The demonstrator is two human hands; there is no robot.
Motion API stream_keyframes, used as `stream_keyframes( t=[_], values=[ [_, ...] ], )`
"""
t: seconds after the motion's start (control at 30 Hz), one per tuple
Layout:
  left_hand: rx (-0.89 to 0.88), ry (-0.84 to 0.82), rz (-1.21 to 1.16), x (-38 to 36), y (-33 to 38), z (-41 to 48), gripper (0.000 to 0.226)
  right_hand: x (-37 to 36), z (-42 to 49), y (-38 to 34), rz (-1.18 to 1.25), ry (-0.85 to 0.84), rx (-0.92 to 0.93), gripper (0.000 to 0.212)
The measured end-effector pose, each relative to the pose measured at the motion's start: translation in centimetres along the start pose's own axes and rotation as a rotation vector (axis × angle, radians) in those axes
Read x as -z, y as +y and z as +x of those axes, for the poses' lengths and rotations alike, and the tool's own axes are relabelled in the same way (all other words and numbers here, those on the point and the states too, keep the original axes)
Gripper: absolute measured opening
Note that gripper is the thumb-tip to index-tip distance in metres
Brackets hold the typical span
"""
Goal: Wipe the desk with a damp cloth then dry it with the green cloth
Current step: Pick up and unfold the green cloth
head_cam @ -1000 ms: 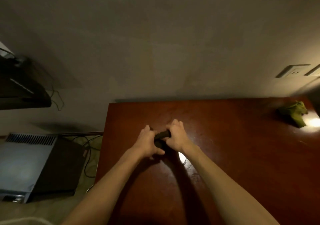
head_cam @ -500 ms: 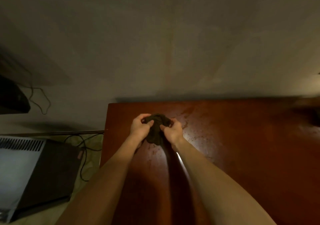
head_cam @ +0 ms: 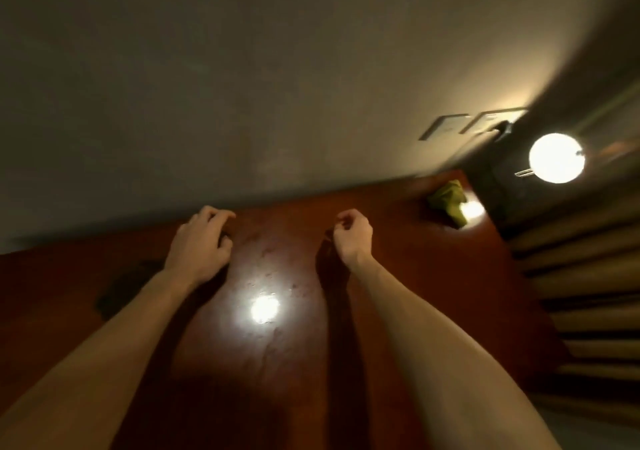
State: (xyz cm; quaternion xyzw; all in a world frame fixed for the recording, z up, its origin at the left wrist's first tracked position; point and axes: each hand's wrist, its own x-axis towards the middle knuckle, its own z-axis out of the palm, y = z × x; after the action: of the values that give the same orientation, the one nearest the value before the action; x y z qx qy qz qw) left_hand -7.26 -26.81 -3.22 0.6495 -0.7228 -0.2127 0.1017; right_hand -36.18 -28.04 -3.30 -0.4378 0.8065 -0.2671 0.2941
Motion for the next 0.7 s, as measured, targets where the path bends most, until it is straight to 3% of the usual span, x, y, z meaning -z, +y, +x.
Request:
stream_keyframes(
  t=[0.17, 0.43, 0.53, 0.7],
  values=[
    [-0.233, 0.015, -0.032, -4.0, 15.3, 5.8, 0.035, 11.0, 6.1, 4.8, -0.119, 0.158, 0.064, 0.023],
    [-0.393, -0.051, 0.024, -15.7, 37.2, 14.8, 0.054, 21.5, 16.1, 16.2, -0.475, 0.198, 0.208, 0.039],
    [-0.434, -0.097, 0.070, -20.5, 41.7, 18.2, 0.059, 23.4, 20.1, 19.7, -0.481, 0.152, 0.259, 0.044],
    [-0.422, -0.275, 0.269, -25.8, 45.7, 22.6, 0.074, 24.1, 25.0, 23.1, -0.392, -0.069, 0.407, 0.063]
  ],
)
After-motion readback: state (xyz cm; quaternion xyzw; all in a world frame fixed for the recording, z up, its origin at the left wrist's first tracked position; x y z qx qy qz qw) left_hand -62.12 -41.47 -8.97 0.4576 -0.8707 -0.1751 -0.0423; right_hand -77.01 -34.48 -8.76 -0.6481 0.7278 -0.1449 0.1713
